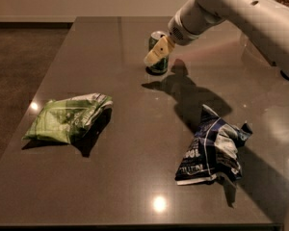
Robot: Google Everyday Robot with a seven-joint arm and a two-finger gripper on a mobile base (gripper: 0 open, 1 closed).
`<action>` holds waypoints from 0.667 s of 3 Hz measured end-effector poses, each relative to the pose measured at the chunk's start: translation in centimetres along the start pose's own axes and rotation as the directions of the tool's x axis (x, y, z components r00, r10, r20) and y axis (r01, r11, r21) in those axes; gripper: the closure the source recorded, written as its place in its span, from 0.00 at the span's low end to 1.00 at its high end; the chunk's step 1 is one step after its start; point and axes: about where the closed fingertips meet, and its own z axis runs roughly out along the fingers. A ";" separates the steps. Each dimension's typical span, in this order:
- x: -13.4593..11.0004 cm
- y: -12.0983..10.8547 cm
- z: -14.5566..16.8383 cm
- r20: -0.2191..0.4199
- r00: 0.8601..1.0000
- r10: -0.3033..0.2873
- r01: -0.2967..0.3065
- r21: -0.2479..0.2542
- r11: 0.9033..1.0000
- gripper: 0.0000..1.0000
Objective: Knock green can over
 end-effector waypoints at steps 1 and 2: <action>-0.7 -0.5 0.9 0.031 0.999 0.017 -0.016 -0.035 0.999 0.01; -1.7 0.0 0.9 0.075 0.997 0.018 -0.012 -0.076 0.997 0.23</action>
Offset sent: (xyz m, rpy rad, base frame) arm 0.0120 0.0211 0.0145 0.1489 -0.0066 0.0827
